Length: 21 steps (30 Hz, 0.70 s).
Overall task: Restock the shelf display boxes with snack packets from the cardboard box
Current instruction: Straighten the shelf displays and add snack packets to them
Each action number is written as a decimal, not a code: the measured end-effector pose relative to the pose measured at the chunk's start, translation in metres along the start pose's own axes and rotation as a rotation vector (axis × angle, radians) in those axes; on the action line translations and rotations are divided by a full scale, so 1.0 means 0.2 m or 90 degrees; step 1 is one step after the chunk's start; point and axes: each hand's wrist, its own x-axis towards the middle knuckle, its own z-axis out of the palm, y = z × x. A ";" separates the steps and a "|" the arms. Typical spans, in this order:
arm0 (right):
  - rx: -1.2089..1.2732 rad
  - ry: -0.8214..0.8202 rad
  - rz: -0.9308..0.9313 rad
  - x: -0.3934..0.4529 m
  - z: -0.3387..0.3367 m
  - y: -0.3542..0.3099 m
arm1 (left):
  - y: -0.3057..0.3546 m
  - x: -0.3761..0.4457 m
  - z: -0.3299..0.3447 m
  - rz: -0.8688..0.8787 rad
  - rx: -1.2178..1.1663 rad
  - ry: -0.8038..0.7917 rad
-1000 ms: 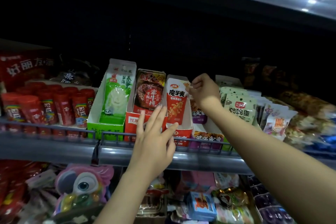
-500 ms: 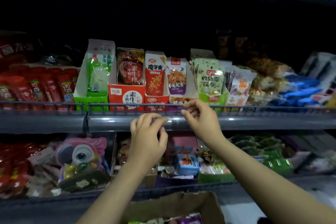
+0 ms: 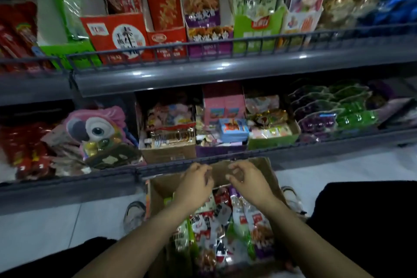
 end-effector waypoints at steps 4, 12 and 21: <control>0.045 -0.073 0.080 -0.03 0.20 0.21 | -0.12 0.04 0.25 -0.086 0.010 -0.045; 0.096 -0.217 0.261 -0.05 0.56 0.52 | -0.42 0.09 0.59 -0.251 -0.024 -0.053; 0.196 -0.263 0.356 0.06 0.79 0.57 | -0.69 0.15 0.71 -0.467 -0.078 0.019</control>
